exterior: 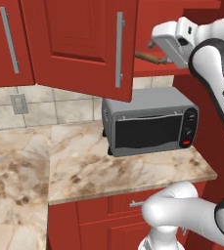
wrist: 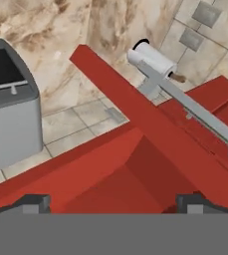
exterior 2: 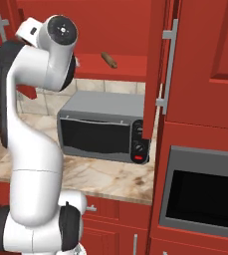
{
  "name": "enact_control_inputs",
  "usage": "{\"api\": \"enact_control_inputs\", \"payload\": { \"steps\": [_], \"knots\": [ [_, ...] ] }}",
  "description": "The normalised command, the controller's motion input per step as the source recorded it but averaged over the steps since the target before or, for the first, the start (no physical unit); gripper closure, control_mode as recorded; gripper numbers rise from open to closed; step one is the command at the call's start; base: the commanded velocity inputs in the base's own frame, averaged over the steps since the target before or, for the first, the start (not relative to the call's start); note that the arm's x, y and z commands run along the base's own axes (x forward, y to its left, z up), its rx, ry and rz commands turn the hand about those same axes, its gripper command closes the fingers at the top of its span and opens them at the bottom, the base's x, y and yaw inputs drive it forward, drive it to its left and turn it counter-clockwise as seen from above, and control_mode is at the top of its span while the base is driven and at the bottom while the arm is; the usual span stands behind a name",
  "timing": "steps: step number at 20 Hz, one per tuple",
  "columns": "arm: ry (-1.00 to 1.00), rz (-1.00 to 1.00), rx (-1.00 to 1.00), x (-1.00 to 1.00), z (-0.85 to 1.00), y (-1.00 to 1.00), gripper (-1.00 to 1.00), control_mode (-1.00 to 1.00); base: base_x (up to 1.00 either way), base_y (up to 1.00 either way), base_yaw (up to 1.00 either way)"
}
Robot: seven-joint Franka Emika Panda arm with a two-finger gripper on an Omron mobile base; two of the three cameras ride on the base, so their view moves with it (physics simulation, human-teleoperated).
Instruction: Open the cabinet, retrieve the rolling pin, and place it next to the meat on the cutting board to prepare for tenderizing.
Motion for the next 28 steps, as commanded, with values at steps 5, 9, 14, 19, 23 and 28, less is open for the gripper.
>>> {"api": "enact_control_inputs", "payload": {
  "steps": [5, 9, 14, 19, 23, 28],
  "knots": [
    [0.12, 0.05, 0.08, 0.17, -0.24, 0.00, -1.00, -1.00, 0.00, 0.00, 0.00],
    [0.07, 0.04, 0.07, 0.26, -0.21, 0.00, -1.00, -1.00, 0.00, 0.00, 0.00],
    [0.02, 0.03, 0.05, 0.26, -0.25, 0.05, -1.00, -1.00, 0.00, 0.00, 0.00],
    [0.00, 0.03, 0.04, 0.20, -0.26, 0.09, -1.00, -1.00, 0.00, 0.00, 0.00],
    [0.01, 0.03, 0.05, 0.20, -0.19, 0.13, -1.00, -1.00, 0.00, 0.00, 0.00],
    [0.06, 0.02, 0.03, 0.25, -0.12, 0.19, -1.00, -1.00, 0.00, 0.00, 0.00]
  ]
}}
